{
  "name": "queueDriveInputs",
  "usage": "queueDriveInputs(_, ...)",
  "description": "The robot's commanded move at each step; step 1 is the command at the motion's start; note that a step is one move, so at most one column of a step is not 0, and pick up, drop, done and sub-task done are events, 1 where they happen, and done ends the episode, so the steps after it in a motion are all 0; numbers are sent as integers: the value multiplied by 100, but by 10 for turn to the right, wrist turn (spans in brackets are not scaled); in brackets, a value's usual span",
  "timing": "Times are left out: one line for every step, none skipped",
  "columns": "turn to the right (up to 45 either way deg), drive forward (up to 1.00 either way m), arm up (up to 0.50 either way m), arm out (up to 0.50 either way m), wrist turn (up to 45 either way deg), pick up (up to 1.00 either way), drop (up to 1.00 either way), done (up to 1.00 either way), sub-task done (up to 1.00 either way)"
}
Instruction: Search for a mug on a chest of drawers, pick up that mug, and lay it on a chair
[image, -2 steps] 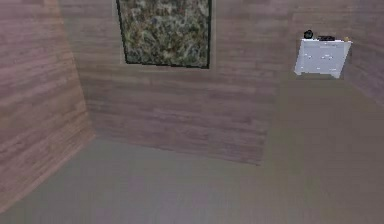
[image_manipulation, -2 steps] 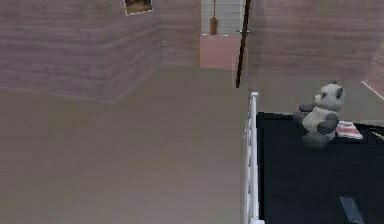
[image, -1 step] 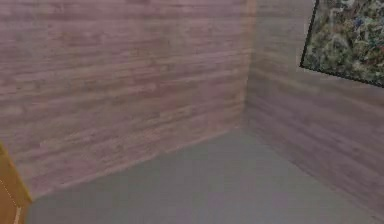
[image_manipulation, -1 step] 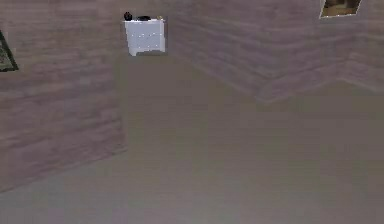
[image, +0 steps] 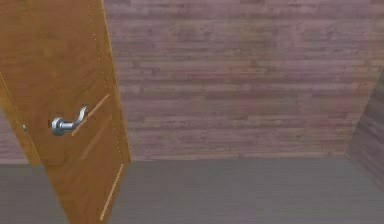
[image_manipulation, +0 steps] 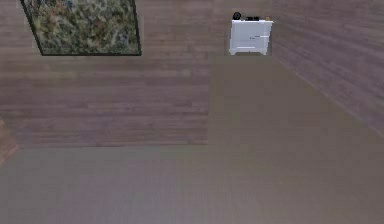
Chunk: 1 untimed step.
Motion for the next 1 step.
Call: queueDriveInputs(0,10,0,0,0,0,0,0,0)
